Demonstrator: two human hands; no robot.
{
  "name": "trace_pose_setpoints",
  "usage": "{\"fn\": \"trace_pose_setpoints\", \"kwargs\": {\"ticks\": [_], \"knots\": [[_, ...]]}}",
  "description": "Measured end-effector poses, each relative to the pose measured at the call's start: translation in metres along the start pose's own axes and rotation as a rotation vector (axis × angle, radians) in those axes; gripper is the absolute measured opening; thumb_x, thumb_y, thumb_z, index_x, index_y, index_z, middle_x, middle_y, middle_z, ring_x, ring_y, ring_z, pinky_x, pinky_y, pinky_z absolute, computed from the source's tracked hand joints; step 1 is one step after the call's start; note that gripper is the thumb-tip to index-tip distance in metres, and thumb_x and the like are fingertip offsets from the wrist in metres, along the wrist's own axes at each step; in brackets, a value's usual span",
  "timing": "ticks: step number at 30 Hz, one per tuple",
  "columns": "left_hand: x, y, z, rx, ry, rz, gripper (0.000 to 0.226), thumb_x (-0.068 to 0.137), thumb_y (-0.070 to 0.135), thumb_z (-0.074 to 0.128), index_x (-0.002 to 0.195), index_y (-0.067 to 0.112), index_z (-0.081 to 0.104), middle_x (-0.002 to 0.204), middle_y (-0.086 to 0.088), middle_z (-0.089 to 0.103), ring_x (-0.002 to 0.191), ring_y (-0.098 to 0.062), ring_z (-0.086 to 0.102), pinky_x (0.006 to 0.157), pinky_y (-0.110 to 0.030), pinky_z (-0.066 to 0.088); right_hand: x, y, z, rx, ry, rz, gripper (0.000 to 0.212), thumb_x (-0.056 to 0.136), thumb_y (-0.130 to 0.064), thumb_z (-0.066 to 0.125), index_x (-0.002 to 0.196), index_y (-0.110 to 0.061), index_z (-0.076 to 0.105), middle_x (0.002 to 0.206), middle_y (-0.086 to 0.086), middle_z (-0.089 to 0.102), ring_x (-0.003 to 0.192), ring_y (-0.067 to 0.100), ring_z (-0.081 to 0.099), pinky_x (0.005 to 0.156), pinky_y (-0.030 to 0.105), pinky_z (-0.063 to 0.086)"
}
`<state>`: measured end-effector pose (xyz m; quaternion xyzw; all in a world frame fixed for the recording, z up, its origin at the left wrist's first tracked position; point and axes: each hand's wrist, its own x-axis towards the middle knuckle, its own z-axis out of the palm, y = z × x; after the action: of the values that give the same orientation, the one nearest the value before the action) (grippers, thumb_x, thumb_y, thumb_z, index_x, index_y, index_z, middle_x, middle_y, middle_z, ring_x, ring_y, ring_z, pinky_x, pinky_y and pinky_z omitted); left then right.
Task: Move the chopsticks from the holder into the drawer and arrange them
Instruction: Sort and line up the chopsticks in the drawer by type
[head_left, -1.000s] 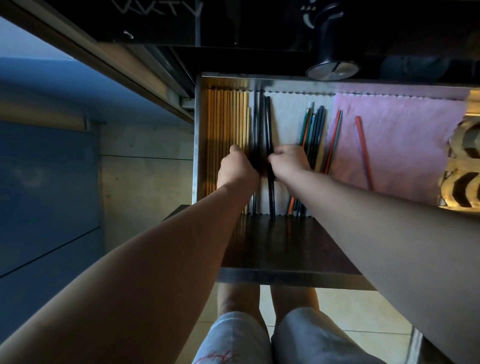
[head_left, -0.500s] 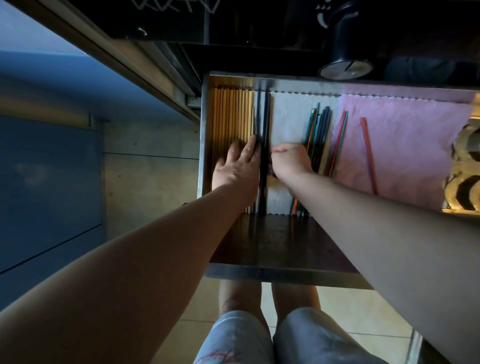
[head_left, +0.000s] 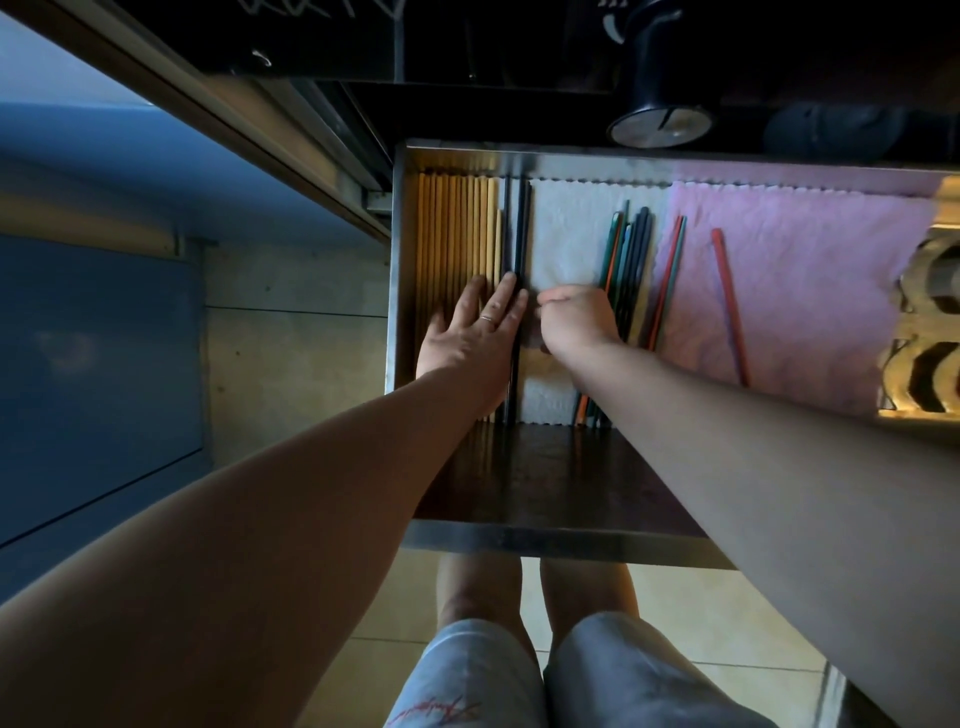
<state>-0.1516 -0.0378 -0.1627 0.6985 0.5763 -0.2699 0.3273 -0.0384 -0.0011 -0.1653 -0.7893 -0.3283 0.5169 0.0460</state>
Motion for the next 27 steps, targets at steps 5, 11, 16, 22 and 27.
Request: {"fn": "trace_pose_setpoints", "kwargs": {"ticks": [5, 11, 16, 22, 27], "knots": [[0.002, 0.000, -0.001, 0.102, 0.002, 0.083, 0.089, 0.095, 0.013, 0.046, 0.153, 0.029, -0.020, 0.155, 0.012, -0.036, 0.146, -0.022, -0.025, 0.118, -0.055, 0.010, 0.007, 0.007, -0.001, 0.062, -0.014, 0.036, 0.027, 0.086, -0.009, 0.053, 0.101, -0.017, 0.074, 0.102, 0.007, 0.072, 0.095, 0.028, 0.067, 0.086, 0.043, 0.057], [0.002, -0.004, 0.008, 0.097, 0.023, 0.056, 0.088, 0.096, 0.014, 0.045, 0.152, 0.025, -0.022, 0.153, 0.010, -0.039, 0.146, -0.018, -0.025, 0.117, -0.051, 0.013, 0.013, 0.016, -0.004, 0.100, -0.053, 0.061, 0.027, 0.080, -0.004, 0.046, 0.068, -0.014, 0.067, 0.093, 0.012, 0.074, 0.091, 0.031, 0.069, 0.083, 0.050, 0.057], [0.001, -0.010, 0.007, 0.095, 0.002, 0.031, 0.088, 0.094, 0.011, 0.044, 0.151, 0.024, -0.022, 0.155, 0.008, -0.035, 0.146, -0.017, -0.024, 0.114, -0.048, 0.023, 0.015, 0.015, 0.001, 0.091, -0.073, 0.008, 0.021, 0.078, -0.002, 0.044, 0.087, 0.002, 0.063, 0.097, 0.020, 0.072, 0.094, 0.034, 0.068, 0.085, 0.053, 0.056], [-0.004, -0.011, 0.005, 0.070, 0.019, 0.038, 0.081, 0.096, 0.012, 0.039, 0.153, 0.022, -0.019, 0.155, 0.009, -0.036, 0.147, -0.016, -0.022, 0.115, -0.050, 0.021, 0.014, 0.011, 0.008, 0.162, -0.108, 0.004, 0.028, 0.082, -0.014, 0.050, 0.098, -0.018, 0.072, 0.109, 0.006, 0.072, 0.102, 0.025, 0.067, 0.092, 0.043, 0.055], [-0.005, -0.010, 0.006, -0.030, 0.028, -0.009, 0.080, 0.097, 0.009, 0.037, 0.152, 0.024, -0.019, 0.154, 0.011, -0.037, 0.146, -0.011, -0.023, 0.115, -0.046, 0.021, 0.013, 0.009, 0.010, 0.173, -0.116, -0.027, 0.032, 0.082, -0.014, 0.050, 0.107, -0.014, 0.071, 0.110, 0.006, 0.072, 0.104, 0.023, 0.067, 0.093, 0.042, 0.054]]}}
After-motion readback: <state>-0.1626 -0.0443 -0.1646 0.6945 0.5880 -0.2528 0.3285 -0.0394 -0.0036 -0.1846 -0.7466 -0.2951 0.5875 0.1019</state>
